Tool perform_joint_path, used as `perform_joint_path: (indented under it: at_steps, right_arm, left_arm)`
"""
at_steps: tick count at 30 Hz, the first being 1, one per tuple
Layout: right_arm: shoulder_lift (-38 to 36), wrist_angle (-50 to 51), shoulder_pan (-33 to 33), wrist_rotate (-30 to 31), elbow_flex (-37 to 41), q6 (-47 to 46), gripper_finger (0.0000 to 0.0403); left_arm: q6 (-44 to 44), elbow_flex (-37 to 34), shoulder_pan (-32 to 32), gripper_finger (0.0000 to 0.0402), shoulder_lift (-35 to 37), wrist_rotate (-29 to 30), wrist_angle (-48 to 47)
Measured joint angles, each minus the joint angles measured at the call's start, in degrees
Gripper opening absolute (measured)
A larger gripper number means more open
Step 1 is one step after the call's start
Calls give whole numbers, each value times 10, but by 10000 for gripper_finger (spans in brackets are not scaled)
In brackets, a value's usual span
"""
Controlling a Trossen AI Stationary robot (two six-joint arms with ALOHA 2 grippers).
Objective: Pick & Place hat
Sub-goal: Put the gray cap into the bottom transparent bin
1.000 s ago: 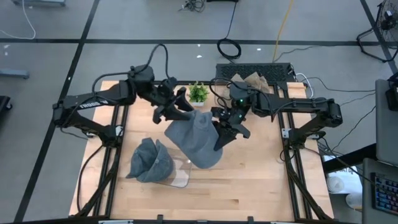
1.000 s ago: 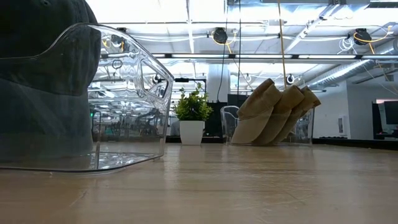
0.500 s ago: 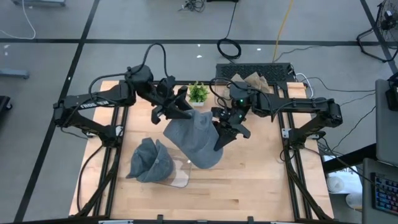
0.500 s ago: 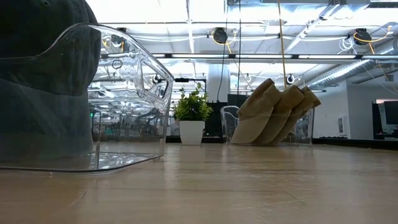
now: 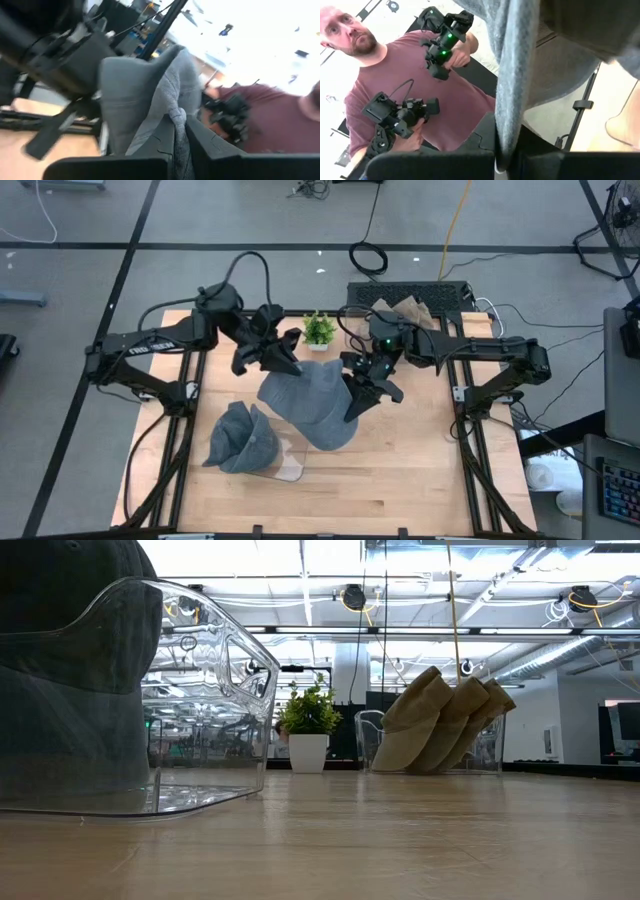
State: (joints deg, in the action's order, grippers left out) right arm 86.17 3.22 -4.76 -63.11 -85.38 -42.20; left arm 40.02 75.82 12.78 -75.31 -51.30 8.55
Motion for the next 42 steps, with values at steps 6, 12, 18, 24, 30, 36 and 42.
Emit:
perform_joint_path:
  at_steps: [6, 12, 18, 24, 30, 36, 42]
  right_arm:
    - [0, 0, -11, 1, 0, 7, 12]
    - [-22, 5, -38, 0, 0, 27, 54]
    - [-76, 71, -77, 92, 0, 119, 67]
    - [-132, 126, -87, 279, 0, 217, 67]
    - [-173, 167, -87, 426, 0, 261, 68]
    - [-192, 198, -87, 583, 0, 287, 68]
    - [-198, 202, -87, 617, 0, 314, 68]
  left_arm:
    - [112, -1, 0, 16, 11, -15, 102]
    - [171, 0, 0, 16, 52, 19, 120]
    - [60, 0, 1, 16, 141, 154, -83]
    - [-9, 0, -24, 16, 212, 322, -235]
    - [-5, 0, -91, 16, 231, 464, -224]
    - [-11, 0, -175, 16, 208, 643, -226]
    - [7, 0, -251, 16, 172, 791, -223]
